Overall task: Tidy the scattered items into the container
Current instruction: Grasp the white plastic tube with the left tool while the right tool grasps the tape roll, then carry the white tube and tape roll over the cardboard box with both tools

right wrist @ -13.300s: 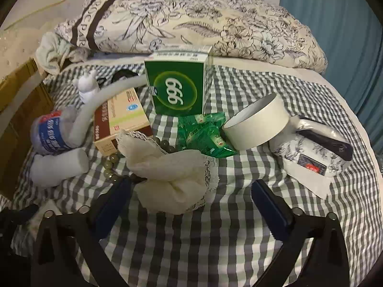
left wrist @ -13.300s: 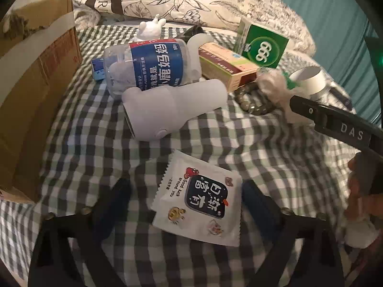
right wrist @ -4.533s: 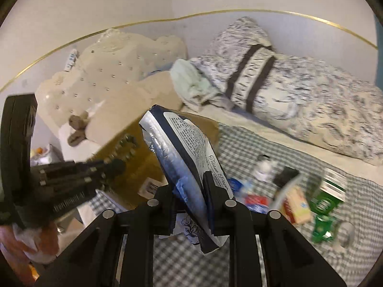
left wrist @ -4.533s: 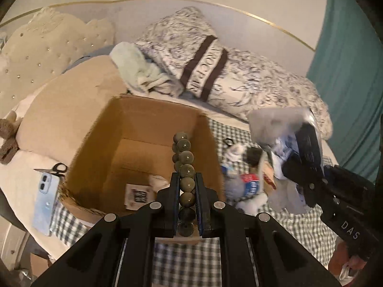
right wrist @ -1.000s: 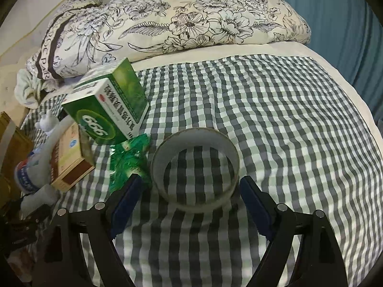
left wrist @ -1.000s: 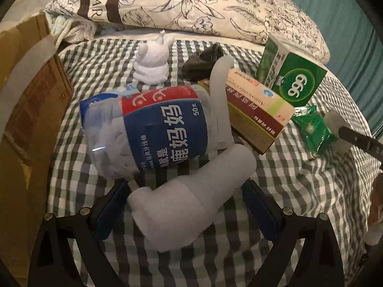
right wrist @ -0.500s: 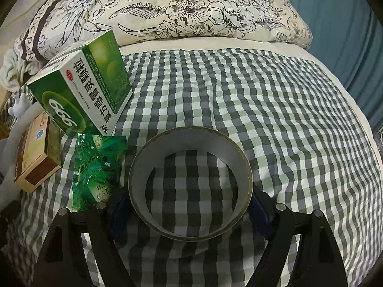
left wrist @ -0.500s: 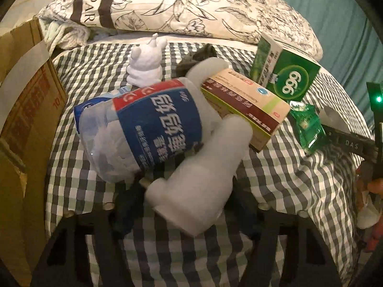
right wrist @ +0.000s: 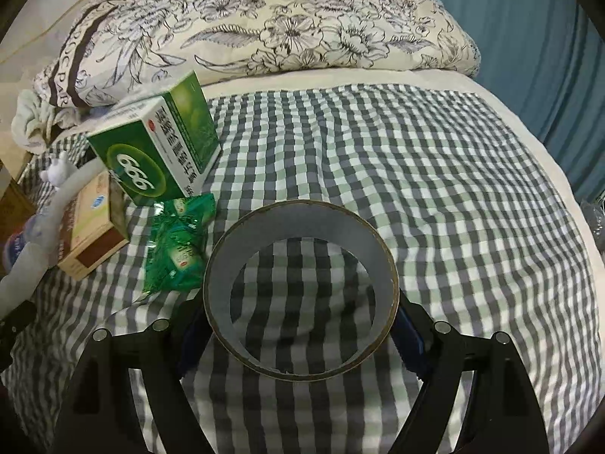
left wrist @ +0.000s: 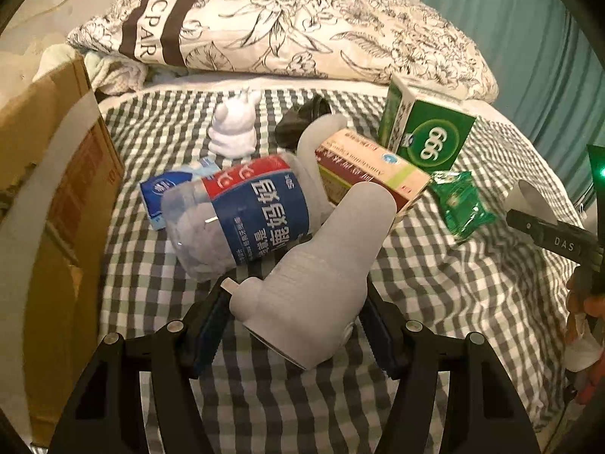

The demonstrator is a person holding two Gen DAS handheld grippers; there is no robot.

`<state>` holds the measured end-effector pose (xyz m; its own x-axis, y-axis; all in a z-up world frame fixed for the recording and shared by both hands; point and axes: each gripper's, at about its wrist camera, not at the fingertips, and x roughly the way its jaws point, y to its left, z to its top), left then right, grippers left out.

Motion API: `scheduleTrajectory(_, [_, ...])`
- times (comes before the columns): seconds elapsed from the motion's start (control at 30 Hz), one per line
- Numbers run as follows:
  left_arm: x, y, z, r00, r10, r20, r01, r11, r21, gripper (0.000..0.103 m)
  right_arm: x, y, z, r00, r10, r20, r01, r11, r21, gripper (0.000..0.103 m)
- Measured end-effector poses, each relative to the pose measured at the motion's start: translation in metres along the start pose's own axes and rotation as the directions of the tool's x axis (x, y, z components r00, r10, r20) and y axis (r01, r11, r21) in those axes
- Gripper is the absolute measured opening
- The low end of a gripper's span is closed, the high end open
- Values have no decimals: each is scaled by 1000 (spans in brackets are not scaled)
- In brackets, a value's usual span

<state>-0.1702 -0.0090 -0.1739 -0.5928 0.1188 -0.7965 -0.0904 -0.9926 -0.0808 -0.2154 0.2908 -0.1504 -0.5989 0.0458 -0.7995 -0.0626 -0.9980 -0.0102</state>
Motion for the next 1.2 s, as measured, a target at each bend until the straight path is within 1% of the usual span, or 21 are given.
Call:
scheduleTrajectory(0.13, [-17, -1, 1, 1000, -5, 26, 5, 1000, -4, 67, -22, 5, 0, 999, 29, 31, -29, 1000, -4, 82])
scheduleTrajectory(0.37, [-52, -5, 2, 997, 6, 83, -6, 1000, 6, 67, -65, 30, 0, 992, 94, 90, -89, 995, -53, 82])
scheduleTrajectory(0.53, [-81, -5, 1, 993, 5, 121, -5, 1000, -5, 67, -95, 50, -4, 983, 140, 120, -129, 987, -93, 82])
scheduleTrajectory(0.93, [-146, 0, 0, 979, 19, 205, -14, 999, -29, 67, -163, 81, -18, 961, 213, 177, -184, 969, -167, 82])
scheduleTrajectory(1.2, [-184, 12, -6, 969, 39, 242, -25, 998, -63, 67, -200, 105, -27, 944, 261, 202, -214, 951, -225, 82])
